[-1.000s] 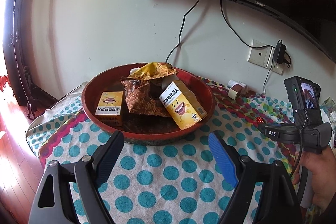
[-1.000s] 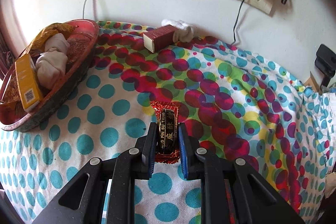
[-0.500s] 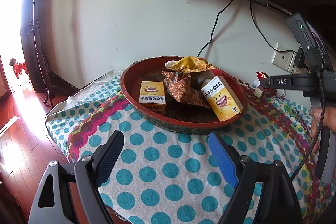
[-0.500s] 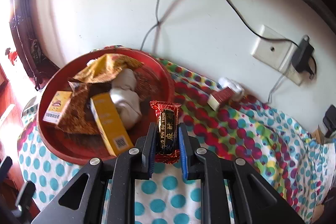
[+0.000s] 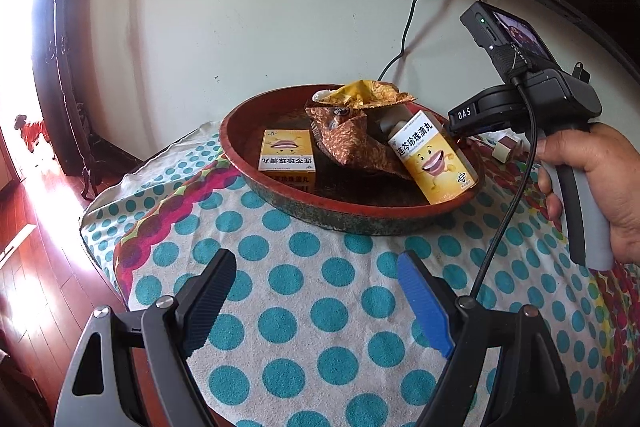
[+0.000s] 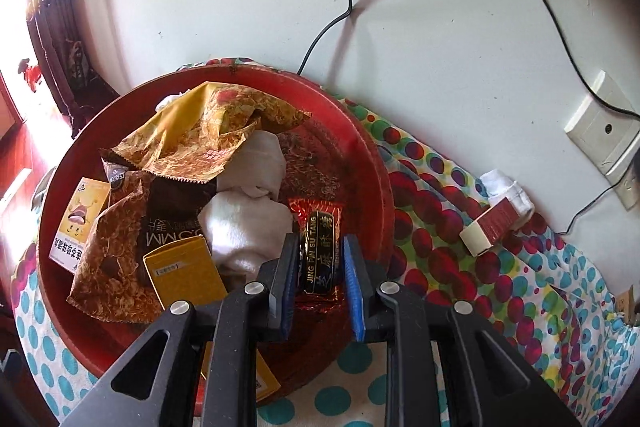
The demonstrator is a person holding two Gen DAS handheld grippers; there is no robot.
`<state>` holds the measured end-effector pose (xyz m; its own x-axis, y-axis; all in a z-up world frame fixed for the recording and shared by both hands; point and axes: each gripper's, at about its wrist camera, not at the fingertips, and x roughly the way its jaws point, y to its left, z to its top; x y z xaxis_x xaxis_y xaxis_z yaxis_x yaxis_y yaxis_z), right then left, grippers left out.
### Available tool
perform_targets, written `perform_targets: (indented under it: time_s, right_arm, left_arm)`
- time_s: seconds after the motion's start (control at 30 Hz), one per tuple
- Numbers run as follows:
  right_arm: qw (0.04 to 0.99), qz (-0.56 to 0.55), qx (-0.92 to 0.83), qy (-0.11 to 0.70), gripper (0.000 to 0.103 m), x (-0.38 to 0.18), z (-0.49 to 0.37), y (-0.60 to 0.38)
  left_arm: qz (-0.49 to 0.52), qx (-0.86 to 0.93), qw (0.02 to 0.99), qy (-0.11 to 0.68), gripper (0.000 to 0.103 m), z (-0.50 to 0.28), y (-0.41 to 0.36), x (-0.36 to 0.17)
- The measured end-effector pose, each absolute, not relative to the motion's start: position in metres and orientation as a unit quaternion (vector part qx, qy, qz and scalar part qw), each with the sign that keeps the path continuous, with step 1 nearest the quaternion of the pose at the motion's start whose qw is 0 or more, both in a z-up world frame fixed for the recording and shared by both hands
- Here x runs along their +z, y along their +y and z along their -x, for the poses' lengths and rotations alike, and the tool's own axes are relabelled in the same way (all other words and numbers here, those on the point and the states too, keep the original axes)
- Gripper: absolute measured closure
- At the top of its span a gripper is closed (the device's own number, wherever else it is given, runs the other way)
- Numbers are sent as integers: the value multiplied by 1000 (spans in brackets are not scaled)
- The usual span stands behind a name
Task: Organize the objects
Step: 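Carry the snack bar into the red tray and open the right gripper, then grasp the small dark red box with the left gripper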
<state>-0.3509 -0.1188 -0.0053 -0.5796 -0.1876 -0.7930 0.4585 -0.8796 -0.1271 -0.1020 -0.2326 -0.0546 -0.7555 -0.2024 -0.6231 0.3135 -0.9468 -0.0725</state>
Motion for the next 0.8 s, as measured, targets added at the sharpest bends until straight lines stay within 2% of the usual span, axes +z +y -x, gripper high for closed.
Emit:
perform_targets:
  time_s: [0.07,0.1,0.13,0.3,0.53,0.8]
  right_arm:
    - [178,-405,-883,154,49,4,351,-113]
    - [178,-388,-892,149,25,11,347,-106]
    - [178,-367,-902,141,21,19,343,-96]
    - [105,-348,-925,110,18,25,332,-12]
    - [-2,-401,-913,69,18,-26,328,110]
    - [-49,-394,-915,66,18,-40,321,173]
  left_arm:
    - [-321,-933,140,84,18,104,-232,-56]
    - [-320,-934,137,84,18,104,-231,-56]
    - [-320,-934,135,81,18,104,-229,-57]
    - [-312,-941,117,58,18,103,-210,-57]
    - [-308,-950,41,25,18,119,-160,-46]
    - [-301,-953,-40,-2,18,221,-88,-18]
